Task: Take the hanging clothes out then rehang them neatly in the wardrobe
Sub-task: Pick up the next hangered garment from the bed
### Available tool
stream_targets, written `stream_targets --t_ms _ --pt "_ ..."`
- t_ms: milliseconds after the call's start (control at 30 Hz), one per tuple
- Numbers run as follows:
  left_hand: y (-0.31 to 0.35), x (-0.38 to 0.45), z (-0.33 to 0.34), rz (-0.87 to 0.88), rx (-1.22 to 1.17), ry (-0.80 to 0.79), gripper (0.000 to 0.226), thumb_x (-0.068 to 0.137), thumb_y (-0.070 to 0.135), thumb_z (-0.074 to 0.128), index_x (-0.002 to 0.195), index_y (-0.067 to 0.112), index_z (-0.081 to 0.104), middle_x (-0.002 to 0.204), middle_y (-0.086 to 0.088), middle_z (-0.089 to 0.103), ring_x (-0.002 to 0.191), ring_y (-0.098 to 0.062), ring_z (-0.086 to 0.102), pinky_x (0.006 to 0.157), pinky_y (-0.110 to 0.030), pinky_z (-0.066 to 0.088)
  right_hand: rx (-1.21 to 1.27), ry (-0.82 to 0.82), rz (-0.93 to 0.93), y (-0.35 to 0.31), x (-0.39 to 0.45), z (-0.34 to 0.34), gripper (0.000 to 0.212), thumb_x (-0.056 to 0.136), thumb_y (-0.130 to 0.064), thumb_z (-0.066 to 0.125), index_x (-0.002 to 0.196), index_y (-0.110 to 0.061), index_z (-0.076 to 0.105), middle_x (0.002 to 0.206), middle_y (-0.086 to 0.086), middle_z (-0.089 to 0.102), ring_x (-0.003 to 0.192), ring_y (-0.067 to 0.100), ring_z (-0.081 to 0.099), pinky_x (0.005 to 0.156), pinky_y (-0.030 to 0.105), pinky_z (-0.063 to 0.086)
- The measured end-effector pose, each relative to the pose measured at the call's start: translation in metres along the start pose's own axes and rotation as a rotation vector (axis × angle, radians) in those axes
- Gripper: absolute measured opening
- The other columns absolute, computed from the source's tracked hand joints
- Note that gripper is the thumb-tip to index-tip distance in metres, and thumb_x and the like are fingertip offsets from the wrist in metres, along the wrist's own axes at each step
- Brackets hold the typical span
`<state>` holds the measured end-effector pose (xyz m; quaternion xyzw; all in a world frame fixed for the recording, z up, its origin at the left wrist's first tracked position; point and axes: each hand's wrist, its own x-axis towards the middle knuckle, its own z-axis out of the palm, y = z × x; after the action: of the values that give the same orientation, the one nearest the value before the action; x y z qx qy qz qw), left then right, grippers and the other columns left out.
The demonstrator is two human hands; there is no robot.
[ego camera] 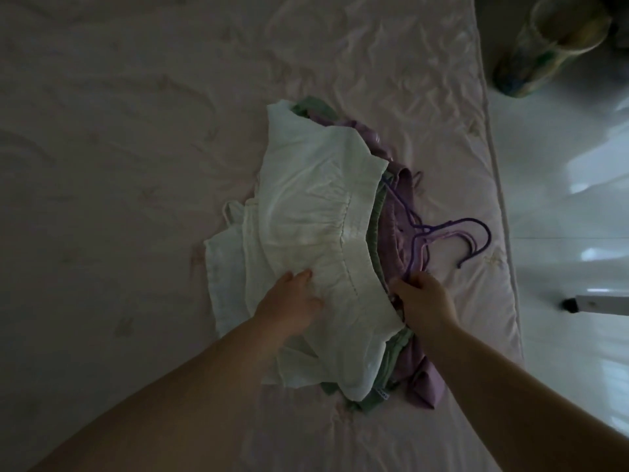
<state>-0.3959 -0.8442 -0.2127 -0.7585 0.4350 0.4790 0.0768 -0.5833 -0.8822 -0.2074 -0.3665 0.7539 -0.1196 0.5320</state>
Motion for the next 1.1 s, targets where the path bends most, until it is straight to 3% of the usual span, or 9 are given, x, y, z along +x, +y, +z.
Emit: stream_targets --t_ms 67,133,200,333,400,633,700,833,1100 --pt "0.006 -0.016 -0.009 0.02 -0.071 0.011 0.053 0.091 0.039 0.048 0.139 0.019 0.04 0.146 -0.004 0.039 0.132 -0.022 0.041 0.108 -0.034 0.034 0.109 -0.049 -0.015 -0.013 -0.016 -0.001 0.023 0.081 -0.017 0.063 0.06 -0.017 0.055 0.059 0.004 0.056 0.055 0.018 0.049 0.053 0.027 0.04" --pt "0.012 -0.037 -0.017 0.056 -0.217 0.006 0.029 0.093 0.038 0.045 0.108 0.02 0.062 0.112 0.001 0.059 0.103 -0.014 0.057 0.09 -0.029 0.039 0.201 -0.109 -0.032 -0.03 -0.034 -0.001 0.023 0.08 -0.012 0.067 0.06 -0.018 0.057 0.061 0.004 0.056 0.053 0.016 0.048 0.047 0.024 0.04" --pt "0.018 -0.063 -0.027 0.091 -0.349 0.007 0.027 0.093 0.037 0.043 0.079 0.02 0.058 0.08 0.002 0.054 0.072 -0.011 0.051 0.07 -0.027 0.036 0.223 -0.163 -0.066 -0.048 -0.054 0.001 0.021 0.079 -0.009 0.068 0.062 -0.019 0.06 0.06 0.003 0.056 0.046 0.01 0.048 0.042 0.02 0.04" --pt "0.017 -0.117 -0.049 0.164 -0.447 0.006 0.033 0.094 0.039 0.043 0.108 0.017 0.064 0.1 0.002 0.062 0.096 -0.015 0.058 0.08 -0.029 0.042 0.218 -0.231 -0.169 -0.087 -0.104 0.005 0.018 0.077 -0.007 0.07 0.065 -0.019 0.063 0.064 0.004 0.057 0.045 0.005 0.049 0.047 0.016 0.041" --pt "0.012 -0.145 -0.064 0.207 -0.508 -0.002 0.027 0.09 0.042 0.048 0.1 0.024 0.065 0.102 0.004 0.065 0.097 -0.013 0.06 0.087 -0.032 0.045 0.198 -0.232 -0.221 -0.106 -0.13 0.008 0.017 0.076 -0.009 0.072 0.067 -0.021 0.064 0.068 0.003 0.06 0.054 0.009 0.051 0.056 0.02 0.041" --pt "-0.02 -0.233 -0.12 0.333 -0.535 0.057 0.024 0.078 0.041 0.066 0.099 0.038 0.055 0.096 0.016 0.062 0.09 0.003 0.059 0.073 -0.015 0.044 0.233 -0.205 -0.327 -0.166 -0.224 0.031 0.018 0.073 -0.013 0.074 0.061 -0.022 0.066 0.058 -0.003 0.061 0.055 0.014 0.054 0.062 0.03 0.044" --pt "-0.031 -0.254 -0.138 0.369 -0.452 0.165 0.011 0.081 0.035 0.062 0.082 0.04 0.053 0.082 0.017 0.06 0.077 0.007 0.056 0.061 -0.009 0.036 0.265 -0.192 -0.343 -0.18 -0.252 0.04 0.018 0.073 -0.013 0.074 0.06 -0.021 0.065 0.06 0.0 0.062 0.057 0.017 0.056 0.063 0.032 0.046" --pt "-0.056 -0.291 -0.17 0.407 -0.282 0.425 0.03 0.09 0.032 0.05 0.062 0.03 0.039 0.064 0.011 0.047 0.06 -0.001 0.046 0.054 -0.013 0.032 0.319 -0.183 -0.399 -0.207 -0.309 0.057 0.019 0.077 -0.01 0.071 0.064 -0.018 0.061 0.064 0.003 0.065 0.052 0.013 0.059 0.055 0.026 0.044" --pt "-0.112 -0.357 -0.23 0.487 -0.144 0.877 0.023 0.095 0.035 0.042 0.101 0.021 0.059 0.098 0.002 0.063 0.091 -0.018 0.06 0.078 -0.029 0.045 0.236 -0.208 -0.578 -0.252 -0.405 0.087 0.015 0.083 -0.019 0.066 0.072 -0.018 0.056 0.067 -0.002 0.064 0.05 0.004 0.061 0.054 0.023 0.043"
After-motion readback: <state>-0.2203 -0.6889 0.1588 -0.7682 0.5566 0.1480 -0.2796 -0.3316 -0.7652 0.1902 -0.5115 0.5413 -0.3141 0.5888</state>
